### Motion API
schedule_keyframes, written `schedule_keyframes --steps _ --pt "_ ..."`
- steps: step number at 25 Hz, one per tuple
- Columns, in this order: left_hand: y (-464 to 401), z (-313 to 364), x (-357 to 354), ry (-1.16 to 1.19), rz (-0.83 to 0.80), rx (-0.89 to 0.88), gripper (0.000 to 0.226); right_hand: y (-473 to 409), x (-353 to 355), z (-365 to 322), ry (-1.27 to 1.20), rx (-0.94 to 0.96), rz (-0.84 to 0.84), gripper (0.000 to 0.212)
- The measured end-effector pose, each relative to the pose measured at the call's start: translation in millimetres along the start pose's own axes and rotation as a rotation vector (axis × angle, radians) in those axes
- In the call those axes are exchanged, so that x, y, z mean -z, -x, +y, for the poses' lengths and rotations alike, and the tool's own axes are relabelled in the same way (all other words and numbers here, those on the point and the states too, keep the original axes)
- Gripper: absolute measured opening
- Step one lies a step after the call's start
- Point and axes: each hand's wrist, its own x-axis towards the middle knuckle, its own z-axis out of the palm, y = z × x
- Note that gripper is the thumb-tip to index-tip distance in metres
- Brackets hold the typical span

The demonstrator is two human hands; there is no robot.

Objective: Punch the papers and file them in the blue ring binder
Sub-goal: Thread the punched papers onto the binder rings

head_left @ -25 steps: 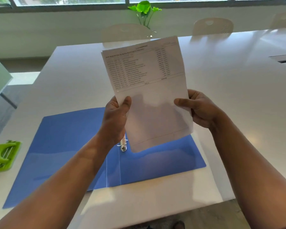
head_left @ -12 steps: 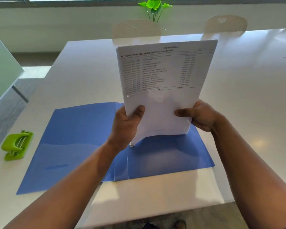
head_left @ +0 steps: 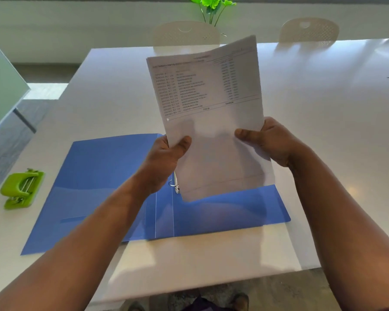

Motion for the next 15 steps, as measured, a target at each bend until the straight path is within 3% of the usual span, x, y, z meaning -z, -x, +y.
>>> schedule_keyframes --steps 4,8,15 --pt "4 4 25 -0.281 -0.015 0.062 0.011 -1 -7 3 0.102 -0.041 -0.051 0.041" --pt "5 -2 50 -0.425 -0.044 0.204 0.030 -2 -8 4 0.181 -0.080 -0.063 0.042" --pt "11 -6 53 -0.514 -0.086 0.328 0.032 -3 -5 1 0.291 -0.141 -0.096 0.019"
